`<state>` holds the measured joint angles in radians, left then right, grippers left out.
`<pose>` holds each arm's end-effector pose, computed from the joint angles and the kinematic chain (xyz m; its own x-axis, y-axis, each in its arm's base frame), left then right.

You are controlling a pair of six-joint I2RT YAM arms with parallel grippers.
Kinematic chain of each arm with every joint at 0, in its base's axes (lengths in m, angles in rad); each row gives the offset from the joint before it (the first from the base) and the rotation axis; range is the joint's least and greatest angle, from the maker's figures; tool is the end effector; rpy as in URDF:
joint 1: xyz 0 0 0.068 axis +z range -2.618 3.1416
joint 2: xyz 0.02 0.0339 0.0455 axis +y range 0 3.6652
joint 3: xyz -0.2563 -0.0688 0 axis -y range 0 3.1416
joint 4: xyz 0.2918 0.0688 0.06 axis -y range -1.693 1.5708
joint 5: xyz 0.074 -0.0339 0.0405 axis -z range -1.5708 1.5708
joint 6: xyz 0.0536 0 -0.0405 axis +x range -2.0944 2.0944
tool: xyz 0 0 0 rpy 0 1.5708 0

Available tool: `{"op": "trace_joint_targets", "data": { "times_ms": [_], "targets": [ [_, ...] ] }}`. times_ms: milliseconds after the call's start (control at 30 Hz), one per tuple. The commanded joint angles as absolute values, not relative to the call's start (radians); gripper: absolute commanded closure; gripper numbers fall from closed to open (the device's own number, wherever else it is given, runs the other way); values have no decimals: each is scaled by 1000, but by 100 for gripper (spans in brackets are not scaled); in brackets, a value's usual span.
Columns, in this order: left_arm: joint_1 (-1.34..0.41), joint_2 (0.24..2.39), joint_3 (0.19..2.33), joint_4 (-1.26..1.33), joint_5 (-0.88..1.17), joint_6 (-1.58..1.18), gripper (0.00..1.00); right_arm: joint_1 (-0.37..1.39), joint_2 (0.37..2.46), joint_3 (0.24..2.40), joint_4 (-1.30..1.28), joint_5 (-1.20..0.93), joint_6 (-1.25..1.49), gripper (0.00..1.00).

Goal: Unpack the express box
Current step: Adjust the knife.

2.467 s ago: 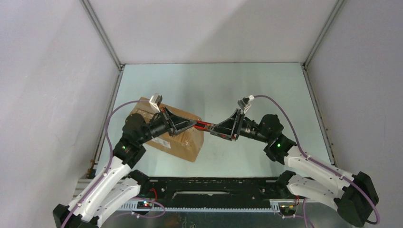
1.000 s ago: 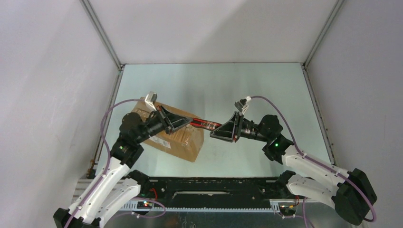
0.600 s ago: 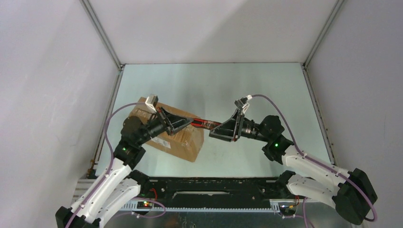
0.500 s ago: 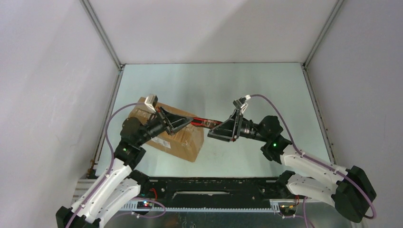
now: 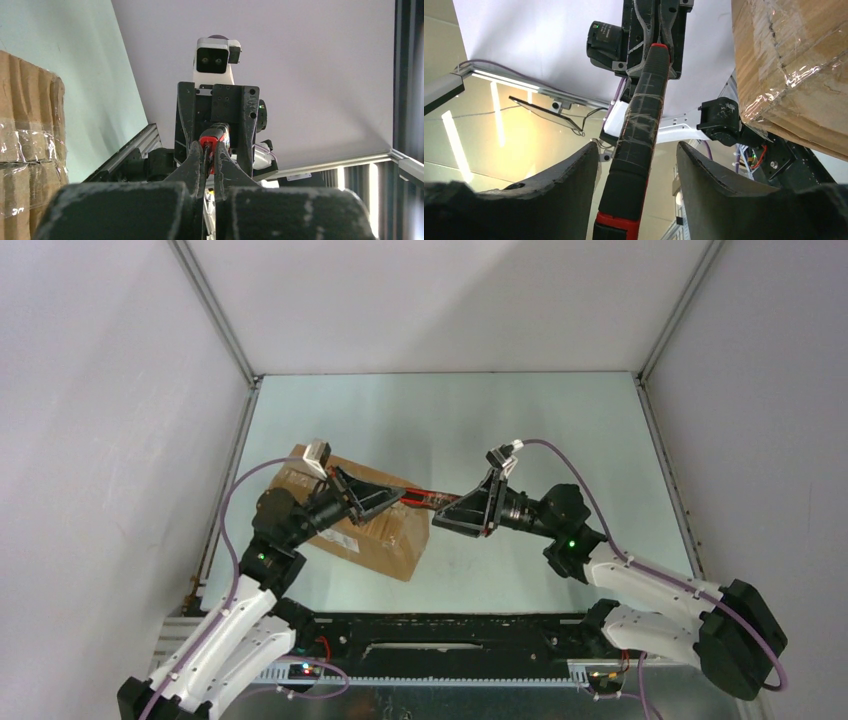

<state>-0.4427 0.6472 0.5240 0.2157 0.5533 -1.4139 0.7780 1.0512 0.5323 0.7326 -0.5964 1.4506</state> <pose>0.1972 -0.1247 0.3028 -0.8139 -0.5441 -0.2035 0.2133 0.0460 -0.9759 0.1865 0.2261 0.2685 -0.9466 0.2205 -0.2354 -0.2665 -0.1233 0.9559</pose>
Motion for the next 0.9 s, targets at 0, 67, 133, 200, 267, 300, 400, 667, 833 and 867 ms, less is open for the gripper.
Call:
{"op": "trace_joint_targets", "data": {
  "times_ms": [0, 67, 133, 200, 267, 300, 400, 667, 833, 867],
  "targets": [
    [-457, 655, 572, 232, 562, -1380, 100, 789, 1067, 577, 793, -572, 1467, 40],
    [-469, 663, 590, 206, 562, -1356, 100, 789, 1075, 577, 808, -575, 1477, 38],
    [-480, 668, 603, 201, 565, -1343, 100, 787, 1079, 577, 811, -578, 1479, 33],
    [-486, 670, 612, 197, 563, -1338, 100, 788, 1081, 577, 809, -578, 1480, 28],
    [-488, 673, 605, 228, 563, -1356, 100, 788, 1085, 577, 810, -578, 1480, 26],
    [-489, 675, 598, 244, 562, -1366, 100, 788, 1085, 577, 808, -578, 1480, 24],
    [-491, 669, 587, 274, 558, -1389, 100, 789, 1089, 576, 802, -577, 1476, 23],
    [-489, 645, 583, 266, 539, -1388, 100, 787, 1087, 575, 788, -580, 1472, 22],
    [-502, 650, 674, 23, 507, -1230, 100, 792, 1088, 575, 798, -575, 1482, 40],
    [-502, 649, 691, -35, 491, -1201, 100, 793, 1087, 576, 802, -575, 1486, 49]
  ]
}}
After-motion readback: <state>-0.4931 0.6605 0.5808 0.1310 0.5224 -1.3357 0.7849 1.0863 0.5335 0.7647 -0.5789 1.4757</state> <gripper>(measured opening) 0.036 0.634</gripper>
